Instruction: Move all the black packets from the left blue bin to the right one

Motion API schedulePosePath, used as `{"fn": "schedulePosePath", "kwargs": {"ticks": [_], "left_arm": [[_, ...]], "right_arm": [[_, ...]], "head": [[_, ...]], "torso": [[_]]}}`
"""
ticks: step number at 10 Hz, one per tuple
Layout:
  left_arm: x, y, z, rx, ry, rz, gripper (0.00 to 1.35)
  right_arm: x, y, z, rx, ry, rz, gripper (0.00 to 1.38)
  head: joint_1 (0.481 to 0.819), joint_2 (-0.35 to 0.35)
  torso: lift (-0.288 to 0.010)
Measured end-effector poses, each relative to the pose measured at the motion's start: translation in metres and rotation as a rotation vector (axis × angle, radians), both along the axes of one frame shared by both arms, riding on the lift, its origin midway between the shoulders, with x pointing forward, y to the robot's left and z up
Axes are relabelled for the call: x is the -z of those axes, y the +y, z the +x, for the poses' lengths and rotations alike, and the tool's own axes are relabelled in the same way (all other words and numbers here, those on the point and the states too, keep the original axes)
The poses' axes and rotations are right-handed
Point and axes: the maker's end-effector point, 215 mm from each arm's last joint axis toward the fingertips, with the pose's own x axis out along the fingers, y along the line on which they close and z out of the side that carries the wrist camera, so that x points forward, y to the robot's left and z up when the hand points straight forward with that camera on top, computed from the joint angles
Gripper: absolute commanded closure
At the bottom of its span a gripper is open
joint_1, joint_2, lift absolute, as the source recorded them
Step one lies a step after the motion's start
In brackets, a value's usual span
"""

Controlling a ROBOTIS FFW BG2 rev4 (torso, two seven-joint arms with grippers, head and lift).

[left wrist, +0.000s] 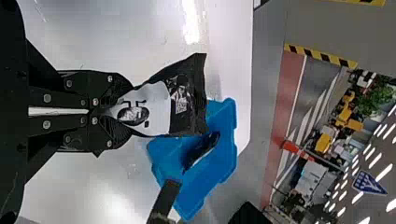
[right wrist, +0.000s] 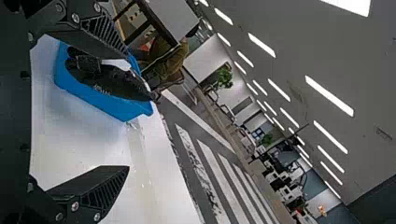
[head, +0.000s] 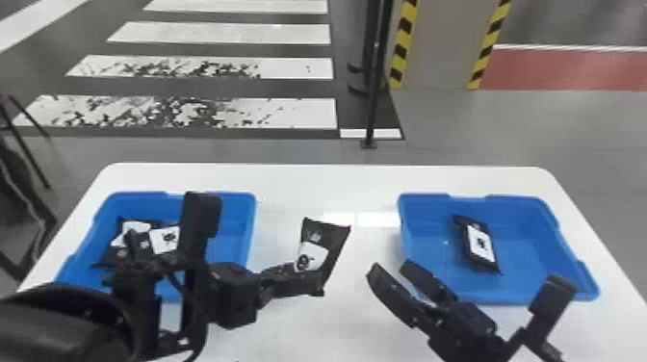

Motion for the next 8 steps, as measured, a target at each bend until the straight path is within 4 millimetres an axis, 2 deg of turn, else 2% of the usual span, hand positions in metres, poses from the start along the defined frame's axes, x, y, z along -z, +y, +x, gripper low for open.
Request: {"fn": "schedulePosePath", "kwargs": {"ticks": [2, 5, 6, 7, 8], "left_arm": [[-0.009, -0.030, -0.010, 0.071, -0.006, -0.035, 1.21], [-0.017, -0.062, -0.028, 0.154, 0.008, -0.079, 1.21], [-0.018, -0.069, -0.032, 0.171, 0.010, -0.087, 1.21], [-0.019, -0.073, -0.035, 0.180, 0.012, -0.092, 1.21], [-0.019, -0.073, -0.035, 0.183, 0.013, -0.094, 1.21]], "right_arm": [[-0.005, 0.015, 0.007, -0.036, 0.000, 0.030, 0.18], [-0.019, 0.031, 0.016, -0.063, -0.007, 0.078, 0.22], [-0.019, 0.038, 0.017, -0.077, -0.001, 0.096, 0.73], [-0.016, 0.040, 0.018, -0.079, 0.010, 0.108, 1.12], [-0.014, 0.039, 0.020, -0.072, 0.018, 0.114, 1.22]], "head": [[0.695, -0.056], [0.695, -0.080], [0.695, -0.083], [0.695, -0.085], [0.695, -0.088]], "torso": [[-0.140], [-0.140], [-0.140], [-0.140], [-0.140]]}}
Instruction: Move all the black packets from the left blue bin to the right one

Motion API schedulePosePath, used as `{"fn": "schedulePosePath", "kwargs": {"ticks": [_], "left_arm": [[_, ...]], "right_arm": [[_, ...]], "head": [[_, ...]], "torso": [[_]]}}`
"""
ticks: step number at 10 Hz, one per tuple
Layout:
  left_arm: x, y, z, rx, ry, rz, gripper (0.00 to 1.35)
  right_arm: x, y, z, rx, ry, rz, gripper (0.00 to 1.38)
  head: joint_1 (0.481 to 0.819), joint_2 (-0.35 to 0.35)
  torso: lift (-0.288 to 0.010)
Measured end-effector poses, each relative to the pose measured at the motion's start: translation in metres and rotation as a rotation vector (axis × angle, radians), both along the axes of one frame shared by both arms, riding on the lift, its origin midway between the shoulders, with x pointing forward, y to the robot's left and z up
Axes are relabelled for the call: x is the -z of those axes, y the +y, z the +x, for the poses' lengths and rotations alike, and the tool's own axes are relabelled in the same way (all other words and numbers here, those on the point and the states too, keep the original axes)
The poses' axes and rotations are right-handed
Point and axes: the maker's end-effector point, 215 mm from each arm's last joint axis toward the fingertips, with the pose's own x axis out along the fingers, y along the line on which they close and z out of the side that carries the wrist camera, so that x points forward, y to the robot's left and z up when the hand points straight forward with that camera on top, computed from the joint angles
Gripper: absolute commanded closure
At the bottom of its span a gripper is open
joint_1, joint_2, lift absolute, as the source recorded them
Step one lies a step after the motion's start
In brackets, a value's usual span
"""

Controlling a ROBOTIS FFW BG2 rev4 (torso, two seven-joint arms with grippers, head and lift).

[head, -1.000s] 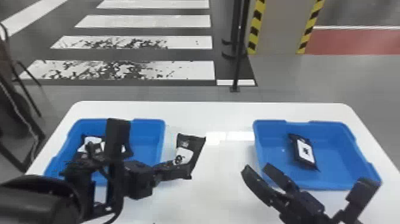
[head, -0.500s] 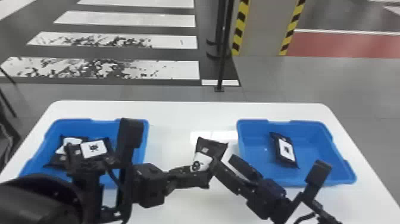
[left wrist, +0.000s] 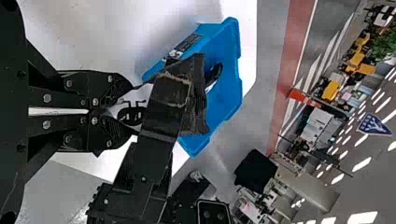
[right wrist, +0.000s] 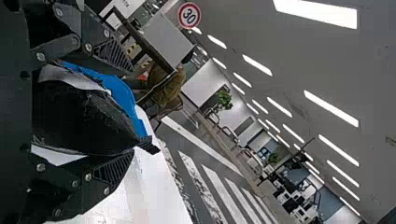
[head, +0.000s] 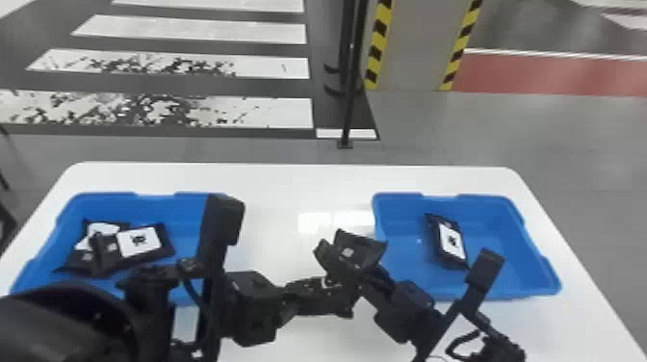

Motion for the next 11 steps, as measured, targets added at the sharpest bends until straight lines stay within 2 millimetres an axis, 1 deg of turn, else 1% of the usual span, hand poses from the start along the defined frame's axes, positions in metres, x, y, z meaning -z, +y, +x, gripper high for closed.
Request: {"fn": "schedulePosePath", "kwargs": {"ticks": [2, 3, 4, 5, 6, 7, 8, 9, 11], "left_arm": [[0.000, -0.001, -0.001, 0.003, 0.001, -0.003, 1.21], [-0.001, -0.002, -0.001, 0.005, 0.002, -0.005, 0.99], [0.000, -0.001, -0.003, 0.002, 0.008, -0.010, 0.44], [0.002, 0.002, -0.003, -0.009, 0.017, -0.017, 0.05], [0.004, 0.010, -0.001, -0.030, 0.020, -0.024, 0.11], [0.002, 0.020, 0.002, -0.056, 0.015, -0.039, 0.18], [-0.003, 0.032, 0.005, -0.087, 0.004, -0.048, 0.21], [-0.008, 0.048, 0.006, -0.122, -0.011, -0.047, 0.21], [-0.013, 0.083, 0.010, -0.197, -0.031, -0.029, 0.22]], "right_arm": [[-0.003, -0.004, 0.005, 0.022, -0.010, 0.008, 1.28], [-0.004, -0.005, 0.006, 0.028, -0.014, 0.011, 1.28], [-0.004, -0.006, 0.007, 0.030, -0.014, 0.012, 1.28], [-0.004, -0.011, 0.010, 0.043, -0.015, 0.013, 1.28], [-0.004, -0.024, 0.019, 0.068, -0.022, -0.001, 1.28], [-0.003, -0.044, 0.032, 0.102, -0.036, -0.034, 1.28], [-0.001, -0.073, 0.048, 0.150, -0.052, -0.085, 1.28], [0.004, -0.107, 0.066, 0.207, -0.063, -0.150, 1.28], [0.024, -0.176, 0.104, 0.315, -0.053, -0.281, 1.28]], "head": [[0.695, -0.094], [0.695, -0.097], [0.695, -0.099], [0.695, -0.099], [0.695, -0.104], [0.695, -0.116], [0.695, -0.126], [0.695, -0.151], [0.695, -0.189]], "torso": [[-0.140], [-0.140], [-0.140], [-0.140], [-0.140], [-0.140], [-0.140], [-0.140], [-0.140]]}}
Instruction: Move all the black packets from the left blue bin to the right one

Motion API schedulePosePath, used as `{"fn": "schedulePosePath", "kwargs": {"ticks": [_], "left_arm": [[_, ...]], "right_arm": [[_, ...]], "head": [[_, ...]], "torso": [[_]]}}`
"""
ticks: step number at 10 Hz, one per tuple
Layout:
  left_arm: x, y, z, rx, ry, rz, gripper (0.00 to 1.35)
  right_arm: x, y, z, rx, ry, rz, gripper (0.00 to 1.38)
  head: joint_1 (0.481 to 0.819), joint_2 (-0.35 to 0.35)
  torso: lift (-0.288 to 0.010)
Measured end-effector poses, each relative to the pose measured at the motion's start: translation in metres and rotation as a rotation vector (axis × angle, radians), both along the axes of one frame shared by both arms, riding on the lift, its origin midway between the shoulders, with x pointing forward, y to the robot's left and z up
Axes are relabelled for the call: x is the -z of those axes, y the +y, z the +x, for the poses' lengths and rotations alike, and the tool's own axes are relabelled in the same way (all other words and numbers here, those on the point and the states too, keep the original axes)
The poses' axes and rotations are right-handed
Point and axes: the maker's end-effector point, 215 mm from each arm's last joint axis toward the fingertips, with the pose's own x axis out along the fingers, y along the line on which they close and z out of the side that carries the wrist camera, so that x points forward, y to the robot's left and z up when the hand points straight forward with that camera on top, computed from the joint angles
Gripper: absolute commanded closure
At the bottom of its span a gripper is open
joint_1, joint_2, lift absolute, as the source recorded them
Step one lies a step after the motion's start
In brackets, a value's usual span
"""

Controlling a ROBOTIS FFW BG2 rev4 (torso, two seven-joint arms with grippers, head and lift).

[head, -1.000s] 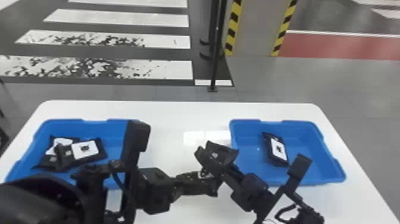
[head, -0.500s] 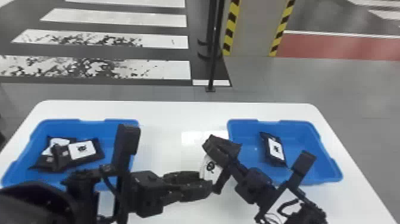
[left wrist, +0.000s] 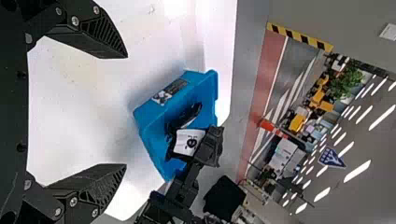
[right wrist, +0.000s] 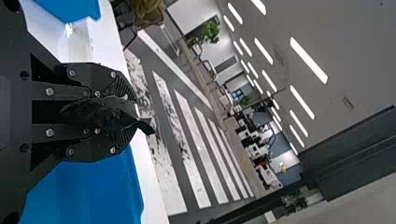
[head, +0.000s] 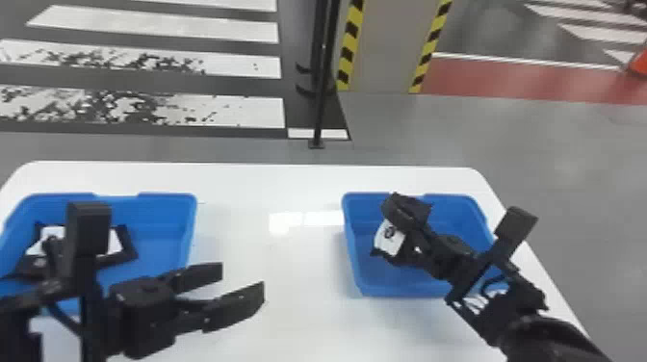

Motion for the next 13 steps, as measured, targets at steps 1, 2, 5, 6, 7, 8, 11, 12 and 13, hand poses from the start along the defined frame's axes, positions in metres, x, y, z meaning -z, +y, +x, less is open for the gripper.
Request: {"fn": "schedulePosePath", "kwargs": {"ticks": [1, 2, 5, 6, 7, 8, 11, 12, 13], "left_arm": [[-0.001, 0.018, 0.004, -0.040, -0.005, 0.011, 0.22], [-0.002, 0.036, 0.008, -0.080, -0.013, 0.026, 0.21], [0.000, 0.085, 0.021, -0.183, -0.031, 0.087, 0.22], [0.002, 0.100, 0.026, -0.214, -0.036, 0.116, 0.22], [0.003, 0.120, 0.033, -0.253, -0.049, 0.162, 0.22], [0.002, 0.142, 0.041, -0.297, -0.061, 0.214, 0.22], [0.007, 0.199, 0.059, -0.408, -0.045, 0.347, 0.22], [0.011, 0.221, 0.067, -0.450, -0.027, 0.401, 0.21], [0.018, 0.237, 0.076, -0.479, -0.004, 0.439, 0.21]], "right_arm": [[0.010, -0.030, 0.015, 0.049, 0.015, -0.052, 1.28], [0.019, -0.056, 0.025, 0.096, 0.033, -0.106, 1.19], [0.036, -0.091, 0.037, 0.165, 0.060, -0.181, 0.11], [0.033, -0.093, 0.031, 0.178, 0.033, -0.191, 0.09], [0.025, -0.093, 0.017, 0.203, -0.015, -0.205, 0.13], [0.014, -0.087, -0.003, 0.220, -0.062, -0.242, 0.14], [0.000, -0.061, -0.064, 0.232, -0.096, -0.274, 0.14], [-0.002, -0.046, -0.080, 0.219, -0.090, -0.236, 0.14], [-0.003, -0.029, -0.090, 0.195, -0.084, -0.189, 0.14]], "head": [[0.695, -0.195], [0.695, -0.204], [0.695, -0.192], [0.695, -0.178], [0.695, -0.156], [0.695, -0.125], [0.695, -0.034], [0.695, 0.011], [0.695, 0.059]], "torso": [[-0.140], [-0.140], [-0.140], [-0.140], [-0.140], [-0.140], [-0.140], [-0.140], [-0.140]]}}
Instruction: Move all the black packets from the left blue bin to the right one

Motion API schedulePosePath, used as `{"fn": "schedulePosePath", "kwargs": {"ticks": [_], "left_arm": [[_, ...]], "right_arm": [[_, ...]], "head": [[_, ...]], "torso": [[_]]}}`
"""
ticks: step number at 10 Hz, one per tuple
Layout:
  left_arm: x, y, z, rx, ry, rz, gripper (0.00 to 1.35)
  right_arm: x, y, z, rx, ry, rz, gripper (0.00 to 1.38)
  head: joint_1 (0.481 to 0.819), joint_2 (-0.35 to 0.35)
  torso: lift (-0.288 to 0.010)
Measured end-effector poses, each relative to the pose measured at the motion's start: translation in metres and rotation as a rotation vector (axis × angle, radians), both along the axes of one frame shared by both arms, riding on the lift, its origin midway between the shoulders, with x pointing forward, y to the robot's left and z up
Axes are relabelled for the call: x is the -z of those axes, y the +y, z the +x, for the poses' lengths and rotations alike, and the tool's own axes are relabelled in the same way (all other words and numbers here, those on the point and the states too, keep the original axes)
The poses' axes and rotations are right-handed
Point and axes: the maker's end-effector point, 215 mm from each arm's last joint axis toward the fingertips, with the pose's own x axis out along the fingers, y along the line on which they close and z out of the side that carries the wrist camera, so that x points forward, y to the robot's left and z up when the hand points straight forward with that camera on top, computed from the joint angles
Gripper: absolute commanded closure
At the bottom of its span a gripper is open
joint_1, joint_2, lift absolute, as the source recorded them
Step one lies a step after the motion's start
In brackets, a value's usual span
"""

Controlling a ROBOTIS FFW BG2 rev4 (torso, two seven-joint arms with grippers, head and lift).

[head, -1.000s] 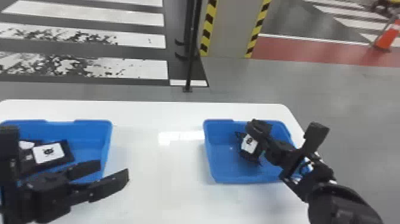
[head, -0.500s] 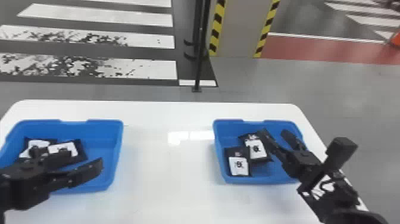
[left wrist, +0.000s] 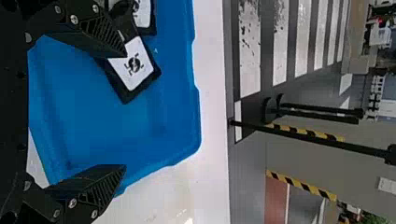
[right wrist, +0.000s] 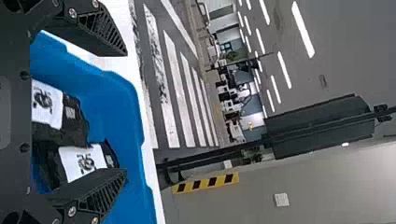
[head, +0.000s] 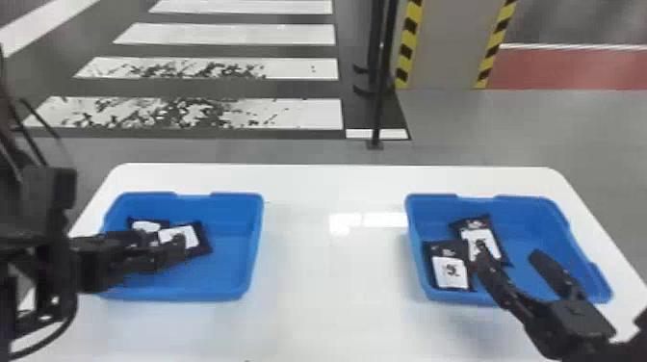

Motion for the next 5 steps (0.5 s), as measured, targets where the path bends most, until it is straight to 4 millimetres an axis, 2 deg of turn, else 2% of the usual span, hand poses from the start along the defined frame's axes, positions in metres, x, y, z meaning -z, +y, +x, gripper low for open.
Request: {"fn": "schedulePosePath", "kwargs": {"ticks": [3, 5], "left_arm": [[0.007, 0.047, 0.031, -0.087, 0.046, 0.122, 0.20], [0.015, 0.062, 0.047, -0.096, 0.077, 0.191, 0.20]], "right_arm": [[0.006, 0.034, -0.013, -0.052, 0.026, 0.116, 0.14], [0.011, 0.041, -0.015, -0.065, 0.045, 0.141, 0.14]], "head": [[0.695, 0.156], [0.695, 0.188]], "torso": [[-0.140], [-0.140]]}}
